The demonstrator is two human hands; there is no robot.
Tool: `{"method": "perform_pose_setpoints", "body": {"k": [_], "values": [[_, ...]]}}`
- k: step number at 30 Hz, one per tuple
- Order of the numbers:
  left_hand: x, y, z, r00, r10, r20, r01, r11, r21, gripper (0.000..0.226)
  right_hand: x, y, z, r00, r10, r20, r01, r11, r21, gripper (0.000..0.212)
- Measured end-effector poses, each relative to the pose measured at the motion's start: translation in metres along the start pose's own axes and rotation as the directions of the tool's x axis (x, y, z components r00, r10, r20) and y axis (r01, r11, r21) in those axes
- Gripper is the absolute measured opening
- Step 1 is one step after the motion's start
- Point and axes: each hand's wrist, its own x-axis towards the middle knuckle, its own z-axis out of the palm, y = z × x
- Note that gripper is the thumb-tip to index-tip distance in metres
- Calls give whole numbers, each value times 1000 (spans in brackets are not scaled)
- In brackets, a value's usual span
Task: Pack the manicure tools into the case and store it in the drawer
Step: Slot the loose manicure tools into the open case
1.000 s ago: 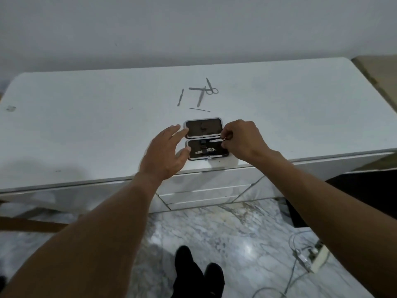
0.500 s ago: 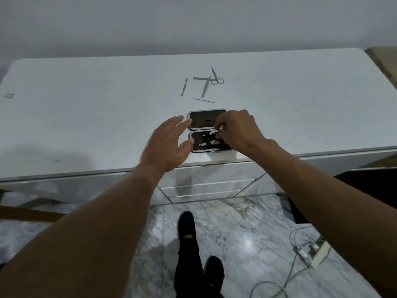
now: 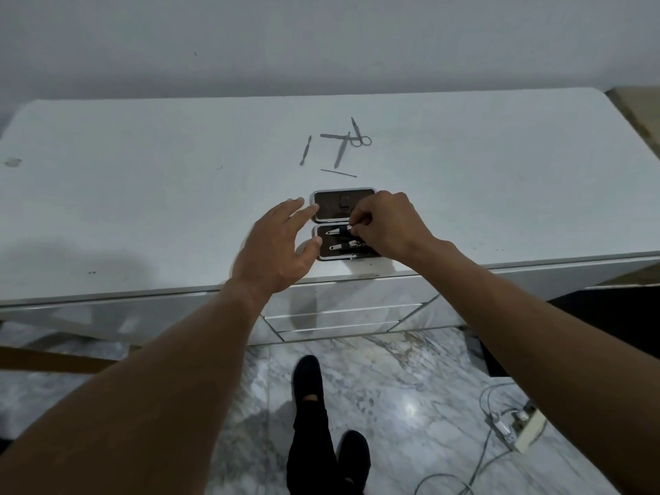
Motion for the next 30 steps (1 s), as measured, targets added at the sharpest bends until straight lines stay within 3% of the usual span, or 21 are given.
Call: {"method": "perform_pose_setpoints", "body": {"k": [12,19,30], "values": [[0,2,-1,1000,2,8,-2,1000,6,56,5,-1,-9,999,-46,22,47,998,-33,15],[-2,3,-2,1000,13,22,-13,1000,21,57,45,-3,-25,990,106,-88,-106,994,9,21],[0,4,-6,999,35,38,-36,999,14,55,143,3,-26,925,336,-178,-339,941,14,10]]}}
